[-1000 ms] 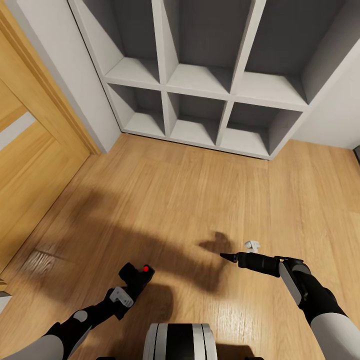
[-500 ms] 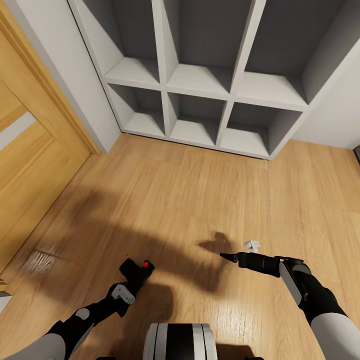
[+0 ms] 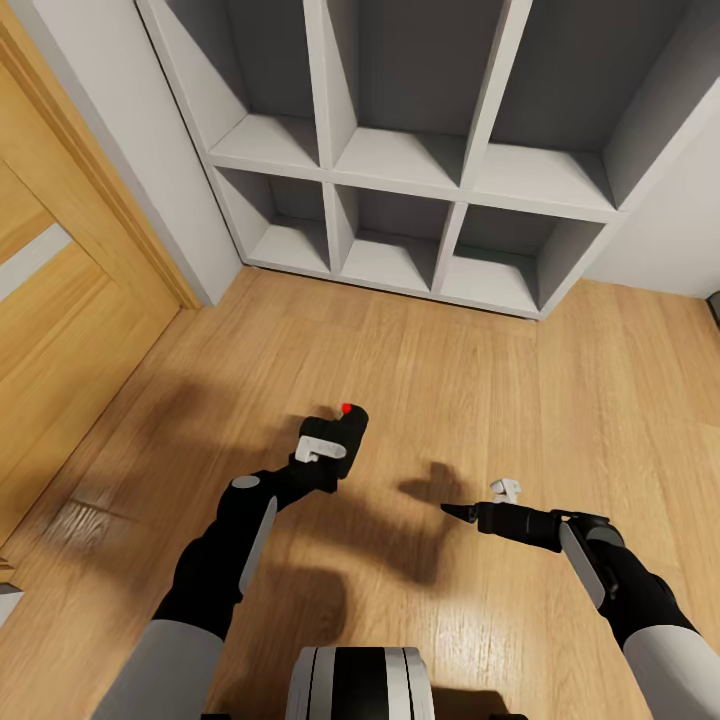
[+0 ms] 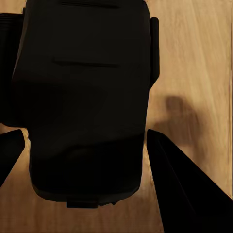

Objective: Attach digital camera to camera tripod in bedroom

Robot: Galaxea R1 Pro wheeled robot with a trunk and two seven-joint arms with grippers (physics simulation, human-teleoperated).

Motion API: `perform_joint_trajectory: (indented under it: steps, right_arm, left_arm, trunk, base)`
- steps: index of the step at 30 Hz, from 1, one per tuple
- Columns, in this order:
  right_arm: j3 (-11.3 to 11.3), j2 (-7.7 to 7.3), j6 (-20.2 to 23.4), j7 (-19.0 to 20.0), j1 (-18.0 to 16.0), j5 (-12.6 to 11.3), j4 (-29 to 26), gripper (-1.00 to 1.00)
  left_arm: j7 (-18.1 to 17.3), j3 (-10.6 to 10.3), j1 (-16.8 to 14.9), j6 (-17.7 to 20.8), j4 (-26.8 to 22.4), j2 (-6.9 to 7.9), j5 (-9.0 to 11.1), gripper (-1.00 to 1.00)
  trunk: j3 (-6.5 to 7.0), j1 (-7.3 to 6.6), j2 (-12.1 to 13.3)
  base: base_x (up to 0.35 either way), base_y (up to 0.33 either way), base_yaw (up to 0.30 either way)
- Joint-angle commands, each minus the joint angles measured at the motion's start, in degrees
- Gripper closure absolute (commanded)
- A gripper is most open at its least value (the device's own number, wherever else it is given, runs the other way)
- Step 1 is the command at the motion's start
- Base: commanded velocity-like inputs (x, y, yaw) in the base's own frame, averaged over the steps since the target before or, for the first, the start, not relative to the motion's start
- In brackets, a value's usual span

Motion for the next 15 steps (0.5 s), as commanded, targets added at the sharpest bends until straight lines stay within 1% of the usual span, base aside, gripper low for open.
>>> perform_joint_trajectory:
  steps: [1,2,3,5,6,7,8,10,12,13,15]
  right_arm:
    - [0.0,-0.02,0.4,0.3,0.0,-0.3,0.0,-1.00]
    - [0.0,-0.04,0.4,0.7,0.0,-0.2,0.0,-1.00]
    - [0.0,-0.05,0.4,1.1,0.0,-0.2,0.0,-1.00]
    - [0.0,-0.06,0.4,1.3,0.0,-0.2,0.0,-1.00]
    - [0.0,-0.07,0.4,1.5,0.0,-0.2,0.0,-1.00]
    - [0.0,-0.08,0.4,1.6,0.0,-0.2,0.0,-1.00]
    - [-0.1,-0.11,0.4,1.7,0.0,-0.2,0.0,-1.00]
    - [-0.1,-0.18,0.4,1.8,0.0,-0.2,0.0,-1.00]
    - [-0.1,-0.25,0.4,1.8,0.0,-0.2,0.0,-1.00]
    - [-0.1,-0.28,0.4,1.8,0.0,-0.2,0.0,-1.00]
    - [-0.1,-0.40,0.5,1.8,0.0,-0.2,0.0,-1.00]
  left_arm:
    - [-0.2,0.1,0.0,0.2,-0.1,-0.15,0.0,1.00]
    - [0.5,0.1,0.0,0.3,0.0,-0.30,1.7,1.00]
    - [1.3,0.1,0.0,0.6,0.0,-0.37,4.0,1.00]
    - [2.2,0.0,0.0,1.0,0.0,-0.40,6.0,1.00]
    - [3.3,0.0,0.0,1.6,0.0,-0.40,7.9,1.00]
    - [4.0,0.0,0.0,1.9,0.0,-0.40,8.8,1.00]
    - [5.2,0.0,0.0,2.3,0.0,-0.40,10.2,1.00]
    - [7.0,0.0,0.0,2.7,0.0,-0.40,11.7,1.00]
    - [8.1,-0.1,0.0,2.9,-0.1,-0.40,12.9,1.00]
    - [8.4,-0.1,0.0,2.9,-0.1,-0.40,13.3,1.00]
    - [8.8,-0.1,0.0,3.0,-0.3,-0.40,14.8,1.00]
  trunk:
    - [-0.04,-0.01,0.0]
    - [-0.04,-0.01,0.0]
    - [0.19,-0.04,0.0]
    - [0.63,-0.09,0.0]
    - [0.85,-0.11,0.0]
    - [1.07,-0.14,0.1]
    - [1.29,-0.16,0.1]
    - [1.74,-0.22,0.1]
    - [2.18,-0.27,0.1]
    - [2.40,-0.29,0.1]
    - [2.85,-0.34,0.2]
  base:
    - [0.000,0.000,0.000]
    - [0.000,0.000,0.000]
    - [0.000,0.000,0.000]
    - [0.000,0.000,0.000]
    - [0.000,0.000,0.000]
    - [0.000,0.000,0.000]
    - [0.000,0.000,0.000]
    - [0.000,0.000,0.000]
    - [0.000,0.000,0.000]
    - [0.000,0.000,0.000]
    - [0.000,0.000,0.000]
